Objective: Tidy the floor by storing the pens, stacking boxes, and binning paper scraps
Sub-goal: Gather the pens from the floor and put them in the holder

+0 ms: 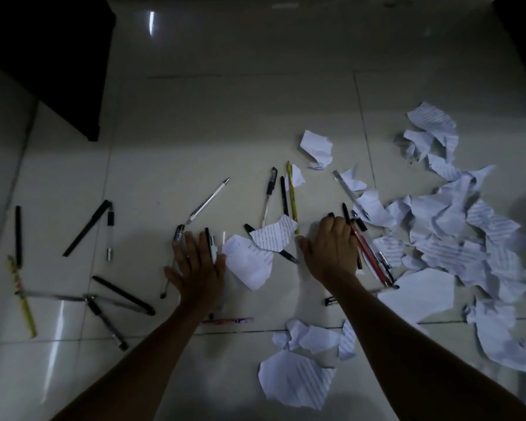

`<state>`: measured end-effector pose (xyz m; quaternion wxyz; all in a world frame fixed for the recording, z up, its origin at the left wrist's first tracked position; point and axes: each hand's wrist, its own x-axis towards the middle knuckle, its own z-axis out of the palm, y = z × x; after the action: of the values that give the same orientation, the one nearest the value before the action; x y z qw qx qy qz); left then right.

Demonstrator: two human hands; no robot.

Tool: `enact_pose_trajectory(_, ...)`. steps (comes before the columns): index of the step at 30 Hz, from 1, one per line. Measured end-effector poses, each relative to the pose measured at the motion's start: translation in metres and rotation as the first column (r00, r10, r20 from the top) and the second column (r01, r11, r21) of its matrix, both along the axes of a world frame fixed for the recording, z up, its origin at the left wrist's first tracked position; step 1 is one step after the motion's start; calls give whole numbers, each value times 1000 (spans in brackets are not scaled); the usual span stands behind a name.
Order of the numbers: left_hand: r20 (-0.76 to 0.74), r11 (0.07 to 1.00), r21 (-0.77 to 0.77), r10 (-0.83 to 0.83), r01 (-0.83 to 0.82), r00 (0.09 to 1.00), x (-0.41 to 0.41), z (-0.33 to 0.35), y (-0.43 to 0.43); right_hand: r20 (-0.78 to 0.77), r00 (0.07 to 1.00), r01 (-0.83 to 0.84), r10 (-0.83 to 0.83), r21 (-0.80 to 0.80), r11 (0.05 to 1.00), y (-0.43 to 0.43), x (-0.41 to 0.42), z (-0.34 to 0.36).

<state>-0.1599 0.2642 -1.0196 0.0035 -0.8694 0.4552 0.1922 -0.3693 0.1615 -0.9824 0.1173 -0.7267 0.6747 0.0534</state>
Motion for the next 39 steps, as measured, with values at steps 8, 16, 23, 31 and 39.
enact_pose_trajectory(8, 0, 999, 21, 34, -34, 999, 0, -6, -4, 155, 986, -85, 55, 192, 978, 2, 6, 0)
enact_pose_trajectory(16, -40, 1000, 15, 1, -1, 999, 4, -15, -3, 38, 999, -14, 2, 320, 947, -13, 17, -3)
enact_pose_trajectory(23, 28, 994, -107, -33, 35, 999, 8, -2, 2, -137, 989, -6, 60, 370, 929, -18, 33, -1)
enact_pose_trajectory(31, -131, 996, -87, 5, -17, 991, 25, 15, -7, -98, 994, 83, -38, 513, 855, -35, 33, 9)
enact_pose_trajectory(39, -160, 978, -159, 107, -133, 981, 30, 29, -7, -32, 996, 93, -89, 493, 865, -37, 34, 6)
